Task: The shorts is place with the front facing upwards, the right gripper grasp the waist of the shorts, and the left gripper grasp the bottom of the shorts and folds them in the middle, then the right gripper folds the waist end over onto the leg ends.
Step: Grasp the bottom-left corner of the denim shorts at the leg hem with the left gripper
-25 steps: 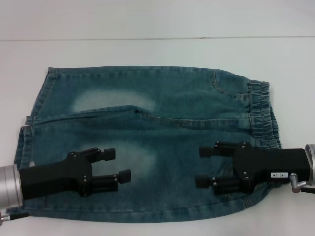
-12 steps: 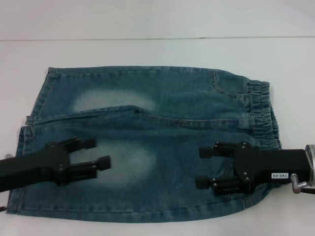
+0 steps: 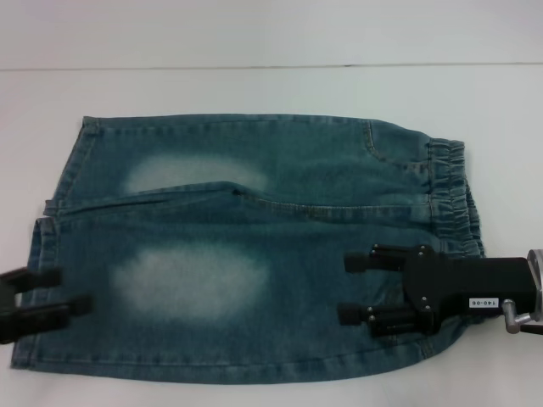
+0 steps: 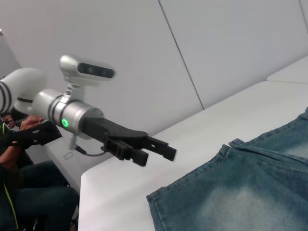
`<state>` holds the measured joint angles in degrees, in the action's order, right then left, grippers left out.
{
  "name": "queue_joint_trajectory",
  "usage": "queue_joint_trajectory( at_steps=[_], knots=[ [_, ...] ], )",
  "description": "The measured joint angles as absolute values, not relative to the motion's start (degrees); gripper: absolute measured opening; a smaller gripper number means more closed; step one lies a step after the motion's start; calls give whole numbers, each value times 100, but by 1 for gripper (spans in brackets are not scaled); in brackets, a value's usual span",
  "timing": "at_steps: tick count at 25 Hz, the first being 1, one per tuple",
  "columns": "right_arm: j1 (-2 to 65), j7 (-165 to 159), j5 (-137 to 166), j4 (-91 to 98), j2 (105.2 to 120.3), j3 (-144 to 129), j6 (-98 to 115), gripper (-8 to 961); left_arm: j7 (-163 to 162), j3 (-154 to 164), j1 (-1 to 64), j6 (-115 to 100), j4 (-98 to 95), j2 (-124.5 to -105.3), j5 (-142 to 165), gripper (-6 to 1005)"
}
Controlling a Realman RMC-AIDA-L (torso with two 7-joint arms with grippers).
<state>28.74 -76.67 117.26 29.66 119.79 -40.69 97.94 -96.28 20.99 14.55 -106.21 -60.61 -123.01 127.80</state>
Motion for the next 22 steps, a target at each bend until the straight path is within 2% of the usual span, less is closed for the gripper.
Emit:
queue_joint_trajectory(
  at_steps=[8,22],
  knots=[
    [2914,-7685,11714,2999,11975,-4069,9768,914,-9775,1258,1187,-11035,-6621,-12219,13084,907],
    [2962,-7678,11706,3014,11970,-4055,9731,915,-9727,1382,1189,-10473,-6377,-12248,13663,906]
  ],
)
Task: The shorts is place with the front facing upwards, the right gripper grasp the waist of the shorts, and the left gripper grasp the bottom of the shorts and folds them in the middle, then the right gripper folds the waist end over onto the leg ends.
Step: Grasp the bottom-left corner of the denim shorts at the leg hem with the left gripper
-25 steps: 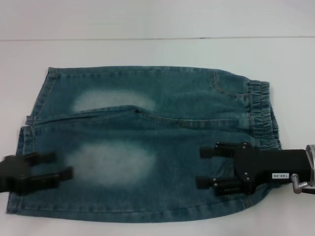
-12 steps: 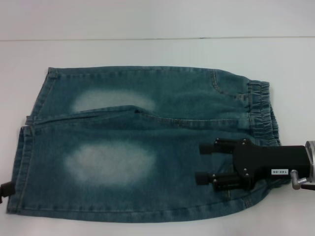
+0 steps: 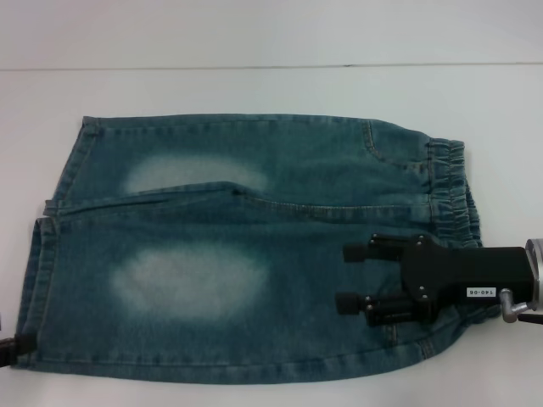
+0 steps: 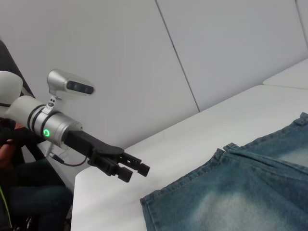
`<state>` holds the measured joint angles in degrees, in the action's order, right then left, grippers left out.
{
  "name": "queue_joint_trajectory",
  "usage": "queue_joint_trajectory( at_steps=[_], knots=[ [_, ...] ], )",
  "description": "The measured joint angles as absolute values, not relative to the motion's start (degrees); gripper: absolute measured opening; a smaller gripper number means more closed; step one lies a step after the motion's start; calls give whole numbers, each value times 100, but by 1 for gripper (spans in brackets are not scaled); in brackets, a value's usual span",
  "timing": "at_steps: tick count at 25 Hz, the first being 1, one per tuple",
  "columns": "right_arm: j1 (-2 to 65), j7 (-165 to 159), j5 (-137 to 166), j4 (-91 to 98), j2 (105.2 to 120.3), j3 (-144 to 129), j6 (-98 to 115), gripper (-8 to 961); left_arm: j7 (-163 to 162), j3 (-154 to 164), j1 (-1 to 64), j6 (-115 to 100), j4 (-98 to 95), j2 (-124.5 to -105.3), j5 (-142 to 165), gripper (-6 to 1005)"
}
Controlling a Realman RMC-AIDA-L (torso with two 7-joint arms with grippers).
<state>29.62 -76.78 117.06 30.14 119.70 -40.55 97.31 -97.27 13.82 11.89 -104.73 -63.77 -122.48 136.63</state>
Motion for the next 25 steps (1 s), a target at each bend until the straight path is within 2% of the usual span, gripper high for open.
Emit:
queue_joint_trajectory(
  at_steps=[25],
  knots=[
    [2923,-7674,11716,2962,11978,-4061,9646,915,-9677,1846,1237,-9897,-6079,-12331,13954,905]
  ],
)
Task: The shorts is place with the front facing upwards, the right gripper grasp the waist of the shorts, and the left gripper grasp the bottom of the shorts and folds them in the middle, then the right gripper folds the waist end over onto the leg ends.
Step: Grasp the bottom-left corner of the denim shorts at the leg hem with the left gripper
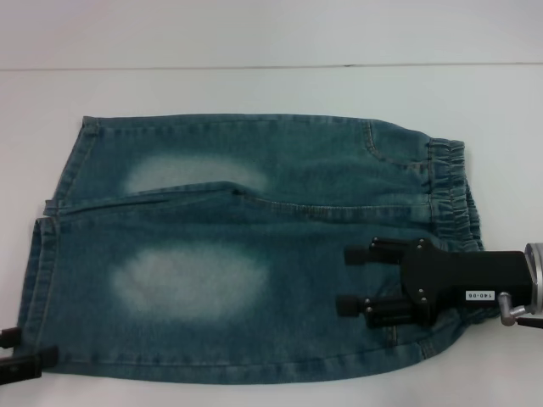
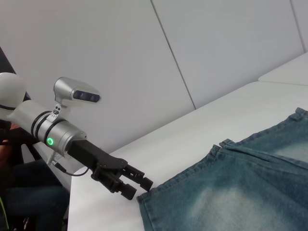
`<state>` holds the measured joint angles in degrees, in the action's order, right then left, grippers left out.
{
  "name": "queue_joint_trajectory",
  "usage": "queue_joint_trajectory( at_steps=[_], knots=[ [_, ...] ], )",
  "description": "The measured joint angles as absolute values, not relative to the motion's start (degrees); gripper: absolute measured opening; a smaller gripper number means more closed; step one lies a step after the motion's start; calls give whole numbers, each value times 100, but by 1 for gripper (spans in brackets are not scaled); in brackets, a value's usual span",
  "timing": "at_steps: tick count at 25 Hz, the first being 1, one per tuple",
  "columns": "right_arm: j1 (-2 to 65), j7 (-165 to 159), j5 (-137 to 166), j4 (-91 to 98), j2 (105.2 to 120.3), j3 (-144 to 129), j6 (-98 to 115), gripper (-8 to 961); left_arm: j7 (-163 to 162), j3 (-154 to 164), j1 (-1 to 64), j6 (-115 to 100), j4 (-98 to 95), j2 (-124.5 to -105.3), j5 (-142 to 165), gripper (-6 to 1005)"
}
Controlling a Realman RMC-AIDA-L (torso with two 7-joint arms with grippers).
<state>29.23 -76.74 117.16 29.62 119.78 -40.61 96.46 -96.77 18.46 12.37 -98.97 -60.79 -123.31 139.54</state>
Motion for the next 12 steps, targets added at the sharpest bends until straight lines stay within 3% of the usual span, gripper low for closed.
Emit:
queue_joint_trajectory(
  at_steps=[12],
  knots=[
    [2885,-7674,11716,2962,11980,-4061,9657,914,-9675,1839,1215,-9881,-6243,-12331,13957,907]
  ],
)
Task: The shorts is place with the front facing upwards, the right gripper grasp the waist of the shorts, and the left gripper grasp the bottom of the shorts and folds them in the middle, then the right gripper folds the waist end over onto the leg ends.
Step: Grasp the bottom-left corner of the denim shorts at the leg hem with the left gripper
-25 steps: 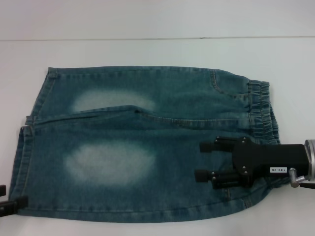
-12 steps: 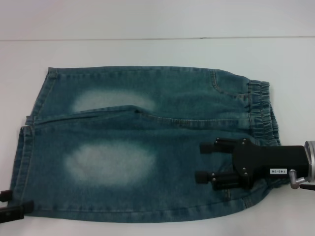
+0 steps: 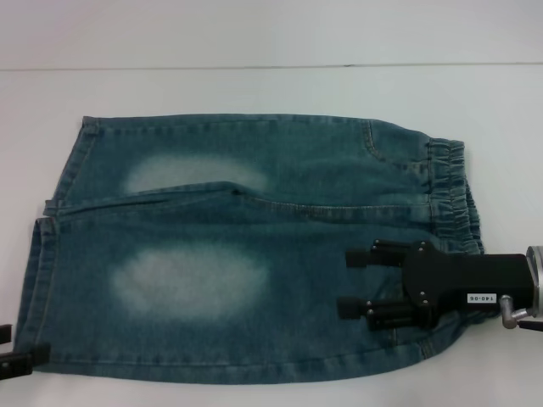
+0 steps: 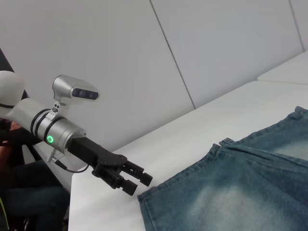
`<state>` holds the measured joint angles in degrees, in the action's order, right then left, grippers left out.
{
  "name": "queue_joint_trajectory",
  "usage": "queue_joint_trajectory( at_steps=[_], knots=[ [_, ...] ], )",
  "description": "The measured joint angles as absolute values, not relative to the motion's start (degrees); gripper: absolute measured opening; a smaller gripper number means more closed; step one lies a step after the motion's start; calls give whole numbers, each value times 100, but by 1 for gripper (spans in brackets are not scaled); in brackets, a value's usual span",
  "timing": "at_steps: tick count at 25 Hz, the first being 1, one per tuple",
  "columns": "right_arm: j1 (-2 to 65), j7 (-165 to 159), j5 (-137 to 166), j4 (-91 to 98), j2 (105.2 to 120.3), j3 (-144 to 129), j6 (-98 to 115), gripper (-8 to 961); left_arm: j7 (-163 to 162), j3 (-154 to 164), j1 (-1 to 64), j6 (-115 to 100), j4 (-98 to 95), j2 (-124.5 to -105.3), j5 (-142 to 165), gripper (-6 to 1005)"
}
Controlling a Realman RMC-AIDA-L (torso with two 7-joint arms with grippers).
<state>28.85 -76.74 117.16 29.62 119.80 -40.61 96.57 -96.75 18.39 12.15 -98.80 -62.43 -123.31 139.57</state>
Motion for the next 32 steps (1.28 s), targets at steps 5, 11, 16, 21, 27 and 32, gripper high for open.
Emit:
queue_joint_trajectory(
  at_steps=[5,11,16,21,27,32],
  knots=[
    [2879,-7671,11719,2962,11980,-4061,9666,915,-9675,1861,1198,-9739,-6235,-12340,13965,906],
    [2881,-7659,11719,2962,11980,-4061,9669,915,-9676,1921,1195,-9721,-6230,-12359,13967,906],
    [2883,-7657,11722,2962,11980,-4060,9666,915,-9684,1980,1217,-9759,-6222,-12366,13968,905],
    [2883,-7655,11722,2962,11979,-4061,9665,915,-9701,2046,1227,-9829,-6222,-12366,13975,906],
    [2883,-7655,11718,2962,11979,-4060,9676,915,-9699,2017,1246,-9939,-6277,-12366,13958,906],
    [2878,-7655,11715,2962,11979,-4060,9662,914,-9694,1987,1220,-9748,-6361,-12371,13956,906]
  ],
)
